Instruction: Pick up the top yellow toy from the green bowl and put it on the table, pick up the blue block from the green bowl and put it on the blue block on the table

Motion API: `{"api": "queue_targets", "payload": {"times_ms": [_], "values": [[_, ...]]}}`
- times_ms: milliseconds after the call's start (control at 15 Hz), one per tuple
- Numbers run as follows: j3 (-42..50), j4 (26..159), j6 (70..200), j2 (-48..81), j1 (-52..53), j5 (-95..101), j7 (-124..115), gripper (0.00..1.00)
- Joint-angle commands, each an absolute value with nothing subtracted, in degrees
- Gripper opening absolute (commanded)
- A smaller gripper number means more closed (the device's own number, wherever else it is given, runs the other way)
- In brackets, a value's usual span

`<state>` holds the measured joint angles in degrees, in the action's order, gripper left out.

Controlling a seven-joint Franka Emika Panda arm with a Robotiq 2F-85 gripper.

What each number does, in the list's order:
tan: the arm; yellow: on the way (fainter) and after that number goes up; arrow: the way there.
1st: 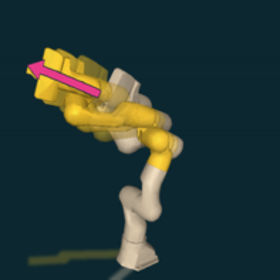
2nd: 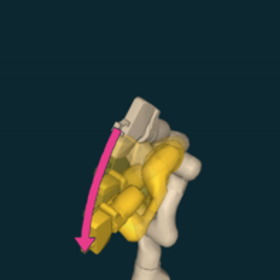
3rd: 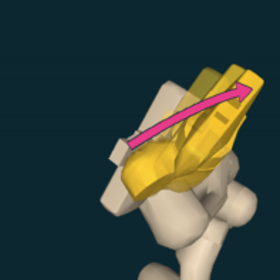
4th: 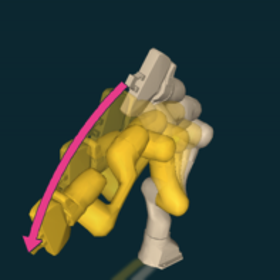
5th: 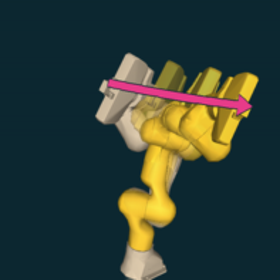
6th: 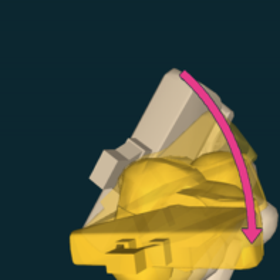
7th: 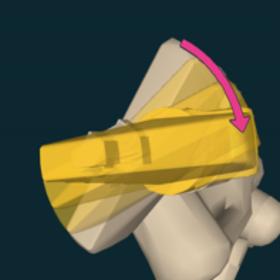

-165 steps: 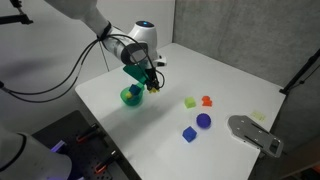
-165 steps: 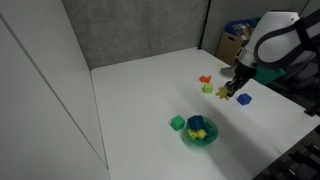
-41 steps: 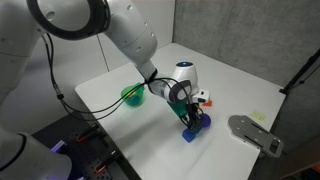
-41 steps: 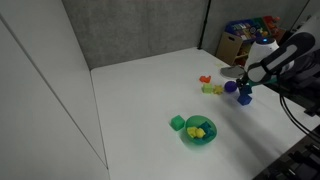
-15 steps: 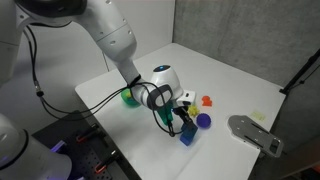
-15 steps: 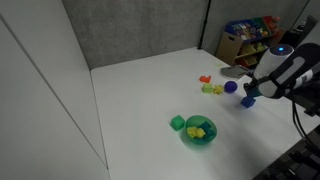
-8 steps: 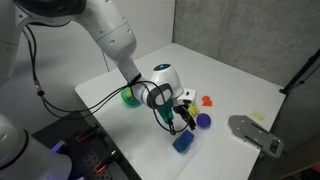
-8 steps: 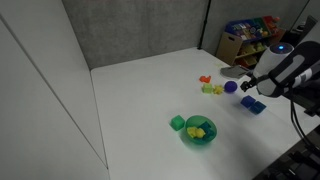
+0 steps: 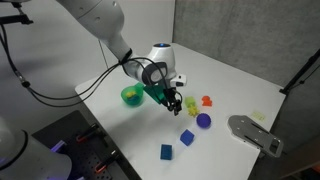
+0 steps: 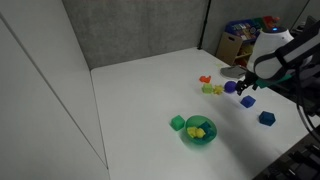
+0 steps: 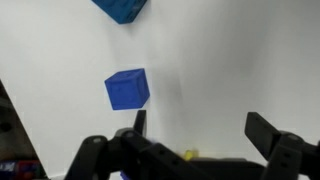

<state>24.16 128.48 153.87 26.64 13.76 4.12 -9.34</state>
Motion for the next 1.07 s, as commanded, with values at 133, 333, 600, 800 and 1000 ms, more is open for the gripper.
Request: {"api": "queue_targets", "payload": {"times_ms": [133,333,600,800,1000], "values": [[10.89,122.46,128.93,19.41,3.92,2.72,-3.82,1.0],[6.62,119.6,115.92,15.9,1.8,1.46,-1.17,1.0],[4.08,120.0,104.54,9.12,1.31,2.1,0.54,1.0],[3.21,121.64,99.08,3.56,1.27,2.66,1.59,1.0],[2.91,123.02,95.14,-1.43,1.09,2.74,2.93,1.0]]}}
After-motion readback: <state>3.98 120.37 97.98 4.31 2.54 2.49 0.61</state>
